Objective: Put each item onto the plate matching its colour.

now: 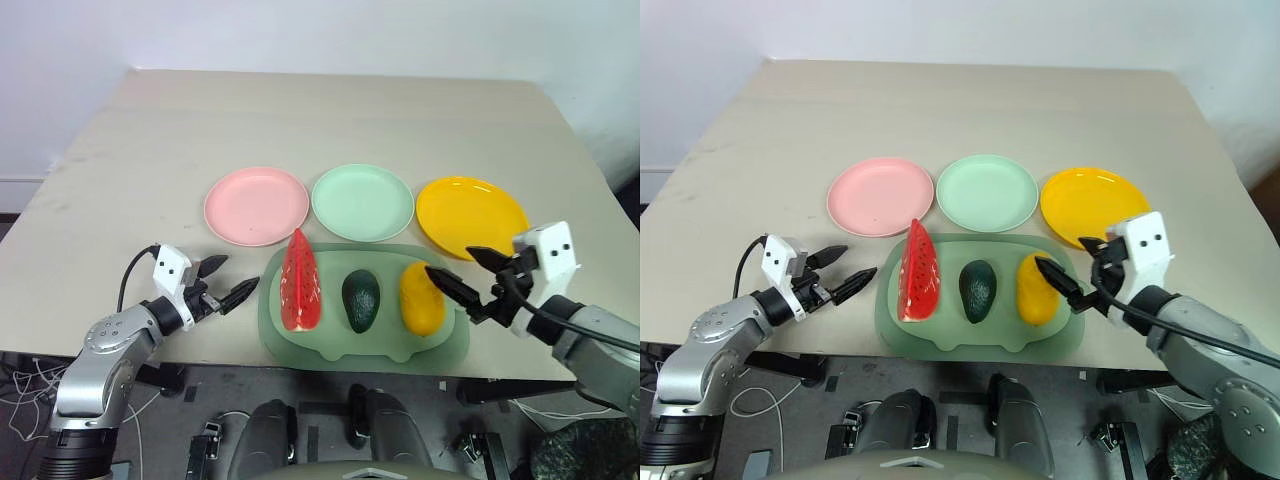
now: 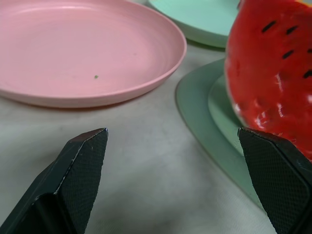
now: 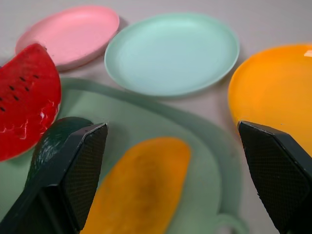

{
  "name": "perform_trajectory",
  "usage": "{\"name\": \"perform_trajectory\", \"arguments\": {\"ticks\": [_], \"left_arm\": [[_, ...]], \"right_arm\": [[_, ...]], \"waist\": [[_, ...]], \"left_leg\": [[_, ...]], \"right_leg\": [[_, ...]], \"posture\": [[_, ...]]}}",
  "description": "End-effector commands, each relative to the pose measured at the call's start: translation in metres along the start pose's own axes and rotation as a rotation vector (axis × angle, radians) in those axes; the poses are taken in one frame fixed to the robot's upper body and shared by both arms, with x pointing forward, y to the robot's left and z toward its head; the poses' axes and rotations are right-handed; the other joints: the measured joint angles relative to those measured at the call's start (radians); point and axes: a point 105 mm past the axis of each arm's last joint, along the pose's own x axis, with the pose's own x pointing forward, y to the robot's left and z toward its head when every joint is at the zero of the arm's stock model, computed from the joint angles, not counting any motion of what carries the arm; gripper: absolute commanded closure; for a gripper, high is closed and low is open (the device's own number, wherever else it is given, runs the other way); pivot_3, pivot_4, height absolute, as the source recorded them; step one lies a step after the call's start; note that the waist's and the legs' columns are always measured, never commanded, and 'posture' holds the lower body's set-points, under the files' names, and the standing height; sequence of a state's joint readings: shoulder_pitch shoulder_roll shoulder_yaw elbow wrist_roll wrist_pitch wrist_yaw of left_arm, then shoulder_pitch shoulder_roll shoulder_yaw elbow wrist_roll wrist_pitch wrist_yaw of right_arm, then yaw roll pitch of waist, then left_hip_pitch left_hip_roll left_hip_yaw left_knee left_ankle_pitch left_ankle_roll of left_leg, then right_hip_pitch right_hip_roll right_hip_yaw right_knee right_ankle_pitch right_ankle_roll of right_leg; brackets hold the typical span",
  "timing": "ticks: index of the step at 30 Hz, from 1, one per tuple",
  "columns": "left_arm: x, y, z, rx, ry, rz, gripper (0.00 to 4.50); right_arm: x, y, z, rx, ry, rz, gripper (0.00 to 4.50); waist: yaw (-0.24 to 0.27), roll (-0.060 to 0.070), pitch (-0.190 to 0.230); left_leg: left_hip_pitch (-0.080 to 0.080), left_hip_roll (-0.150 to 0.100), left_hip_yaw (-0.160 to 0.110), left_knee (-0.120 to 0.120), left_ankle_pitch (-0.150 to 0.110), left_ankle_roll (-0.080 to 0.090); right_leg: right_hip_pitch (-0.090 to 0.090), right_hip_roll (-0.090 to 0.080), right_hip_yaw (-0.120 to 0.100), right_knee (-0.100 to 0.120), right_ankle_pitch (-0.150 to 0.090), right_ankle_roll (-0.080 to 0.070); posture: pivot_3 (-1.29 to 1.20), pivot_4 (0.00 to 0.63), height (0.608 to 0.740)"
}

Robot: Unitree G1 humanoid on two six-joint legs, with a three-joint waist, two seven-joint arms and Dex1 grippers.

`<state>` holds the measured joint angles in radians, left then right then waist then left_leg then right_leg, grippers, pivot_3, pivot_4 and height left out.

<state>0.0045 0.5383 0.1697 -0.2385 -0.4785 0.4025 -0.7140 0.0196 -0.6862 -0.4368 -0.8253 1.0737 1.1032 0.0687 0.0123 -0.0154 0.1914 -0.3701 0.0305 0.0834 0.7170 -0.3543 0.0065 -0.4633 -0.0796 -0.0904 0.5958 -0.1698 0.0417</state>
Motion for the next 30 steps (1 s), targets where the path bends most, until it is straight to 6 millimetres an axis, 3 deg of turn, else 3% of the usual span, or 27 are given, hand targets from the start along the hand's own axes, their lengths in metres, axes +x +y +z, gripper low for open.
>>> {"name": "perform_trajectory", "arguments": {"ticks": [1,10,17,22,26,29,30], "left_arm": [[0.001,-0.002,0.006,0.025,-0.027,-0.014,0.03],[0.001,-0.004,0.007,0.015,-0.035,-0.011,0.03],[0.001,-0.004,0.008,0.008,-0.046,0.009,0.03],[-0.002,-0.002,0.009,0.010,-0.053,0.029,0.03],[-0.003,0.000,0.009,0.015,-0.052,0.037,0.00],[-0.002,0.001,0.010,0.016,-0.055,0.040,0.00],[-0.001,0.002,0.011,0.018,-0.057,0.041,0.00]], "right_arm": [[0.002,0.005,-0.005,-0.016,0.052,-0.039,0.00],[0.013,0.011,-0.019,0.076,0.143,-0.050,0.00],[0.028,0.014,-0.040,0.046,0.266,-0.065,0.00],[0.033,0.010,-0.042,0.034,0.277,-0.084,0.00],[0.031,0.008,-0.032,0.021,0.247,-0.077,1.18],[0.031,0.004,-0.019,-0.029,0.210,-0.086,1.29],[0.032,-0.001,-0.006,-0.036,0.169,-0.088,1.29]], "waist": [[0.001,0.000,0.000],[0.000,0.000,0.000],[0.000,0.000,0.000],[0.001,0.000,0.000],[0.001,0.000,0.000],[0.000,0.000,0.000],[0.000,0.000,0.000]], "left_leg": [[0.000,0.000,0.000,0.000,0.000,0.000],[-0.001,0.000,0.000,0.000,0.000,0.000],[-0.001,0.000,0.000,0.000,0.000,0.000],[-0.001,0.000,0.000,0.000,0.000,0.000],[-0.002,0.000,0.000,0.000,0.000,0.000],[-0.002,0.000,0.000,0.000,0.000,0.000],[-0.002,0.000,0.000,0.000,0.000,0.000]], "right_leg": [[0.000,0.000,0.000,0.000,0.000,0.000],[0.000,0.000,0.000,0.000,0.000,0.000],[0.000,0.000,0.000,0.000,0.000,0.000],[-0.001,0.000,0.000,0.000,0.000,0.000],[-0.001,0.000,0.000,-0.001,0.001,0.002],[-0.001,0.000,0.000,-0.001,0.001,0.002],[-0.001,0.000,0.000,-0.001,0.001,0.002]], "posture": [[0.00,0.150,0.740],[0.00,0.150,0.740],[0.00,0.150,0.740],[0.00,0.150,0.740],[0.00,0.150,0.740],[0.00,0.150,0.740],[0.00,0.150,0.740]]}}
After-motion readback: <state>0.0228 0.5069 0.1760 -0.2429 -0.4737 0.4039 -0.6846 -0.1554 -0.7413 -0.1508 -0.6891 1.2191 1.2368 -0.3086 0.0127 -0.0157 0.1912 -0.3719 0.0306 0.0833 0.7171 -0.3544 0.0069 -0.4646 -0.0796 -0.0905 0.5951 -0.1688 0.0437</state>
